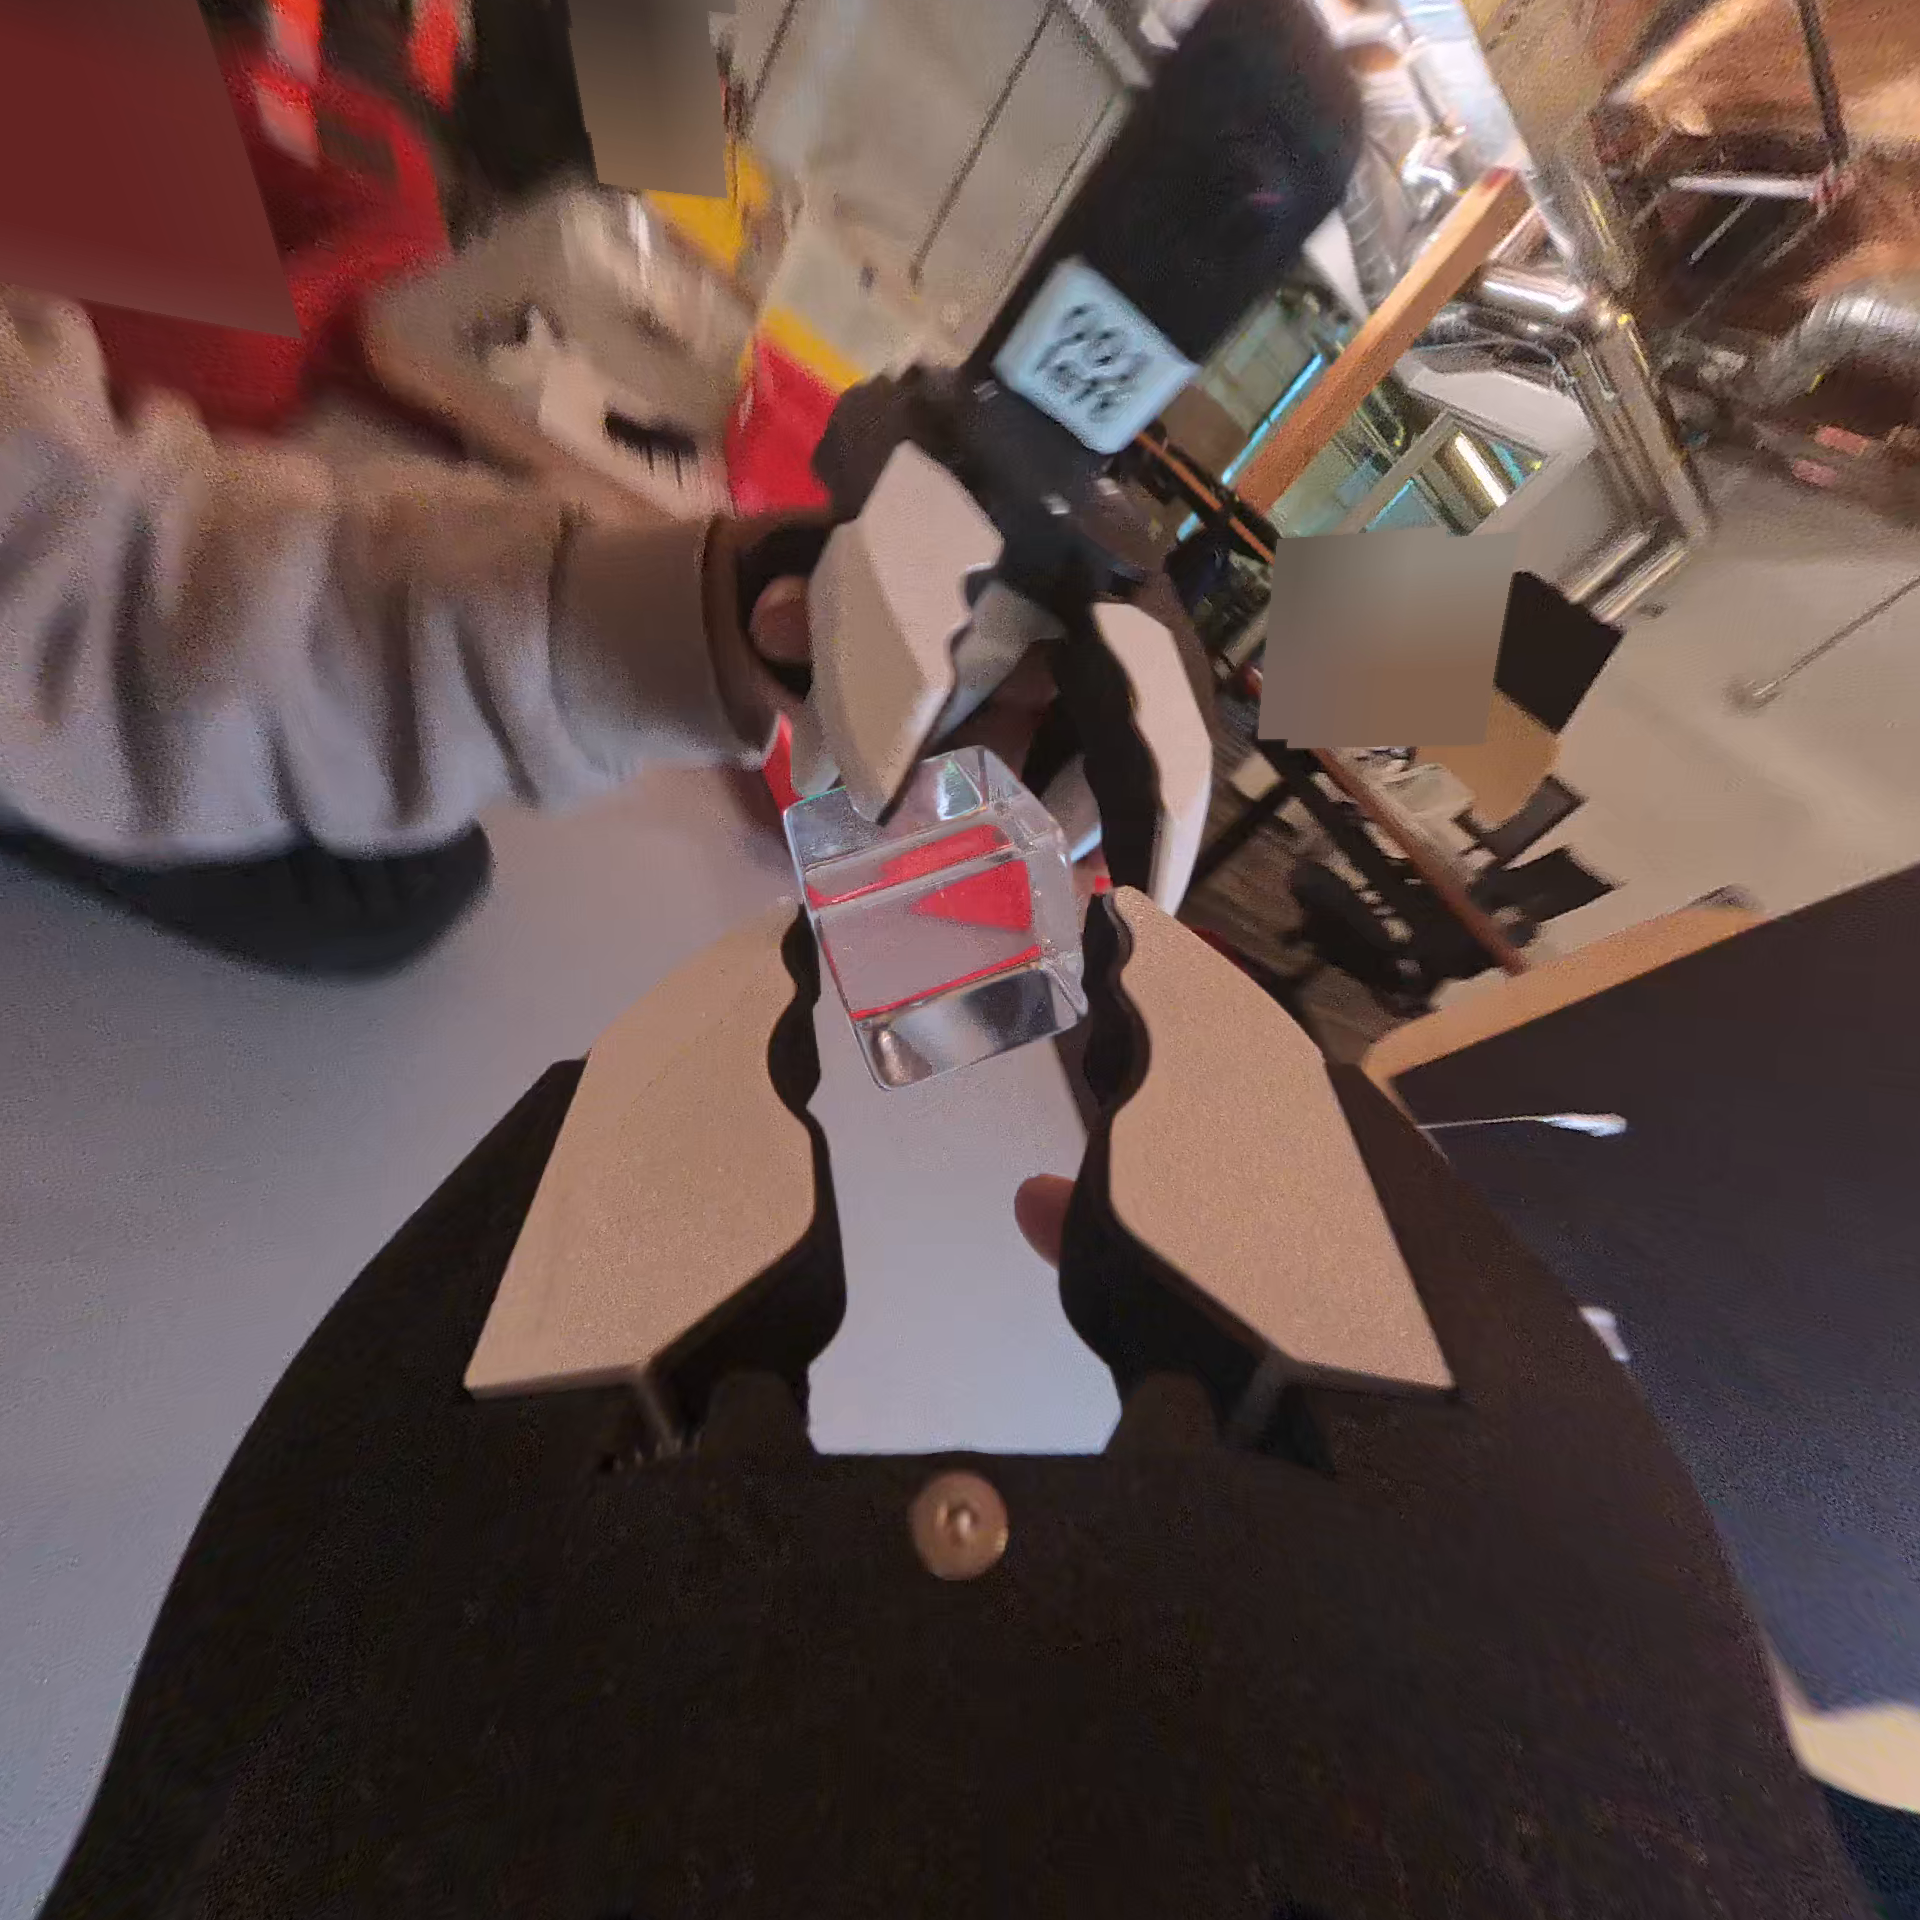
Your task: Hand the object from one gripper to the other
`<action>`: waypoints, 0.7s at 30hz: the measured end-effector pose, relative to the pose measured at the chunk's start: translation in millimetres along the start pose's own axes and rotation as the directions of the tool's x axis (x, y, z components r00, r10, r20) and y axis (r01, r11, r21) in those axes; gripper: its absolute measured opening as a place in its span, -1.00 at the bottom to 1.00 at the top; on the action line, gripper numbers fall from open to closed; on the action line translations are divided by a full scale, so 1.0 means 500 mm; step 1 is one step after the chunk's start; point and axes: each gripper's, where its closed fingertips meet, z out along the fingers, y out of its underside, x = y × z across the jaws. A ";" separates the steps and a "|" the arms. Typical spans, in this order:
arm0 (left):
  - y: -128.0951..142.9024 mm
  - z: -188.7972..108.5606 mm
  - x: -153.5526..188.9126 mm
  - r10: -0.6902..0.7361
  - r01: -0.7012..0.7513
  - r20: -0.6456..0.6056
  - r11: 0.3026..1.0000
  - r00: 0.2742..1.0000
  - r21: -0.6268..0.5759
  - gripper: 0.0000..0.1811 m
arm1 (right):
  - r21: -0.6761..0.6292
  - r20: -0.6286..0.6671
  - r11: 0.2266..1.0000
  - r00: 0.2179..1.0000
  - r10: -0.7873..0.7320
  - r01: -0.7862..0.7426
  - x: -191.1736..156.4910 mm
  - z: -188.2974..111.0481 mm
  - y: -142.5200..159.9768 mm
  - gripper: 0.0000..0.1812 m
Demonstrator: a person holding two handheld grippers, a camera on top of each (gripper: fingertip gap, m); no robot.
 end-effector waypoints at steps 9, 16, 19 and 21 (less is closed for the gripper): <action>-0.082 -0.029 0.028 0.306 -0.332 0.160 0.928 0.938 0.170 -0.35 | 0.077 0.396 0.422 0.416 0.819 -0.904 0.047 -0.007 -0.036 -0.47; 0.014 0.000 -0.040 0.698 -0.556 0.304 0.707 0.648 -0.437 -0.36 | -0.175 0.435 0.164 0.073 0.897 -0.971 0.013 0.017 0.011 -0.47; 0.036 0.004 -0.056 0.709 -0.530 0.290 0.685 0.643 -0.500 -0.50 | -0.171 0.403 0.156 0.075 0.912 -0.973 0.021 0.019 0.029 -0.46; 0.021 0.001 -0.066 0.633 -0.488 0.346 0.765 0.693 -0.420 -0.50 | -0.117 0.422 0.223 0.156 0.893 -0.968 0.035 0.009 0.021 -0.45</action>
